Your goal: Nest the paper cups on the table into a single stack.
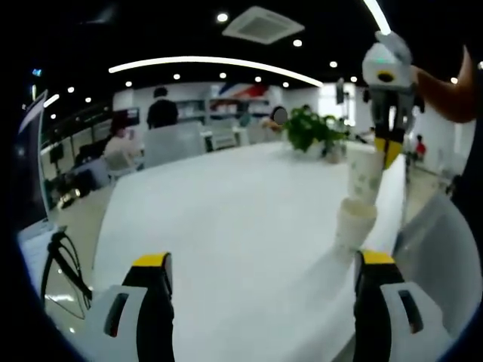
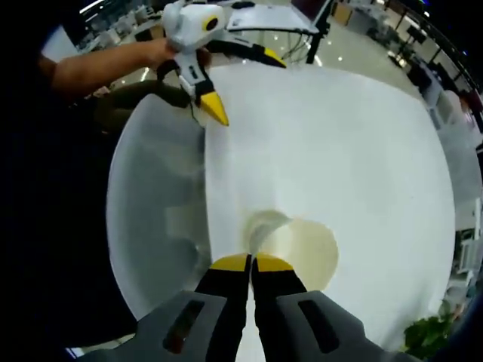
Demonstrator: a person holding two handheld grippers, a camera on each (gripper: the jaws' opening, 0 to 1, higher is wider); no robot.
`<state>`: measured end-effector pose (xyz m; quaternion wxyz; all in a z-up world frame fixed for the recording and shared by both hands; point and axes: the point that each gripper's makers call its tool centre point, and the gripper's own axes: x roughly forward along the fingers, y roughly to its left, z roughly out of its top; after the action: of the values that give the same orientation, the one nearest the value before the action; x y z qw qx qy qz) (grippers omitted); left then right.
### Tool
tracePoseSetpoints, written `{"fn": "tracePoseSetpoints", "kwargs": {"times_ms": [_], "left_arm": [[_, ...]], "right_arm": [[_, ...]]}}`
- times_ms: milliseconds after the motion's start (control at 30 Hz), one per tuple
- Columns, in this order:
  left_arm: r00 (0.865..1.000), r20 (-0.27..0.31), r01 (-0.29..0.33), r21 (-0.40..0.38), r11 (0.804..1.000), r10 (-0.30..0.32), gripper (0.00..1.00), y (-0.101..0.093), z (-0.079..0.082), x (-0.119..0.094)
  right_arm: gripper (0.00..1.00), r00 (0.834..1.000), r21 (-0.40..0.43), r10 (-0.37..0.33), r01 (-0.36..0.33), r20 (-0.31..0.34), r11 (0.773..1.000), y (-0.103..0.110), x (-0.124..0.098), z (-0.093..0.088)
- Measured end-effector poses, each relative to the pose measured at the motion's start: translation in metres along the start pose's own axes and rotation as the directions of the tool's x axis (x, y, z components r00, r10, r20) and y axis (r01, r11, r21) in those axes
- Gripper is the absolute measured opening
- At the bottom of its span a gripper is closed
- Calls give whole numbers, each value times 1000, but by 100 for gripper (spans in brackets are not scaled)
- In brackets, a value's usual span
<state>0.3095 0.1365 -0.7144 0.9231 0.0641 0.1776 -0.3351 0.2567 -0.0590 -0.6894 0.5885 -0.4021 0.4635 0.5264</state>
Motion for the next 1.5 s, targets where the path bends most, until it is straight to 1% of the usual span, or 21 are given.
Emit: {"fn": "tracePoseSetpoints", "kwargs": {"times_ms": [367,467,667,933,1100,1300,1500], "left_arm": [[1000,-3,-4,-8,1000,4,99,0,-3,-1],[1000,-4,-2,-10,1000,2,99,0,-3,-2],[1000,-3,-4,-14,1000,4,99,1,-4,-3],[1000,-8,1,-23,1000,-1,99,-2,-8,-2],[1000,-8,2,-24,1000,-2,99,-4,-9,-3],[1000,-15,2,-23,1000,-2,99,-4,-11,-4],[1000,-16,6,-21,1000,-7,99,-6,-11,-3]], "right_arm": [[0,1000,-7,-18,18,-2,1000,3,14,1],[0,999,-18,-38,38,-16,999,4,21,0],[0,998,-23,-53,52,-35,998,3,30,-5],[0,998,0,-66,66,-18,998,2,40,-2],[0,998,21,-63,63,-25,998,4,51,-5],[0,998,38,-62,62,6,997,2,58,-5],[0,999,51,-54,54,5,997,2,66,-10]]}}
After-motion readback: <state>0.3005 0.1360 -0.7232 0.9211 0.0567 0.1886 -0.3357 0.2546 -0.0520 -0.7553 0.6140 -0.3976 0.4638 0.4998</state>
